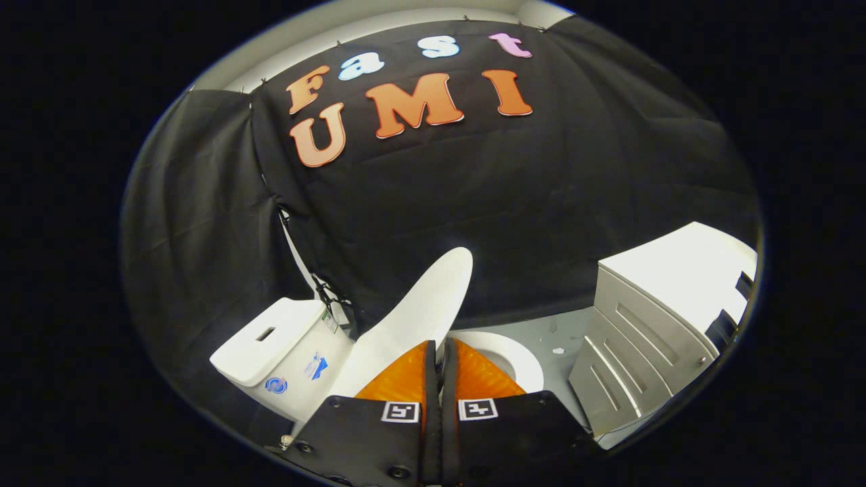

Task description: Open the toilet lid.

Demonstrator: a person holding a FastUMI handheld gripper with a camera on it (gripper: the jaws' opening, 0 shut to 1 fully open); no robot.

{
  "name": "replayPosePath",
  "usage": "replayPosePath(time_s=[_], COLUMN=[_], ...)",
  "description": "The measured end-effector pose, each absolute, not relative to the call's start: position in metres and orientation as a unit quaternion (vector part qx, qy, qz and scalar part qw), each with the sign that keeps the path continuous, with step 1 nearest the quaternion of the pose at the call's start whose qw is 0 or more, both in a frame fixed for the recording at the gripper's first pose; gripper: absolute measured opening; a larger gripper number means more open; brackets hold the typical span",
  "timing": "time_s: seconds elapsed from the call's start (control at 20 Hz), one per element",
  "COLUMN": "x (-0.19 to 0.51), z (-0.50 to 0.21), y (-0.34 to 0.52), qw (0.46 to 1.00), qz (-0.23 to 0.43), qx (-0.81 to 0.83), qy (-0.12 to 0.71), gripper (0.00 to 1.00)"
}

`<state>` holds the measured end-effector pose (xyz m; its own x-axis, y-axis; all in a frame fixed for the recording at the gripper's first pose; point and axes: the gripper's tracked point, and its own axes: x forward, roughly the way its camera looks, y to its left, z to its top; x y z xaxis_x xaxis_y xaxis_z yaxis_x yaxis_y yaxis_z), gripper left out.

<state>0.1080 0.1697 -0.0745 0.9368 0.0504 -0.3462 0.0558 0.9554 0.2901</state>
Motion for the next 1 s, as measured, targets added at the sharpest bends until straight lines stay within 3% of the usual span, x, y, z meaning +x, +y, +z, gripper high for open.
replayPosePath(time_s=[1.0], x=[0.130], z=[0.029], y=[0.317], qw=[0.989], qz=[0.068], qx=[0.015], qy=[0.128], gripper=[0.08])
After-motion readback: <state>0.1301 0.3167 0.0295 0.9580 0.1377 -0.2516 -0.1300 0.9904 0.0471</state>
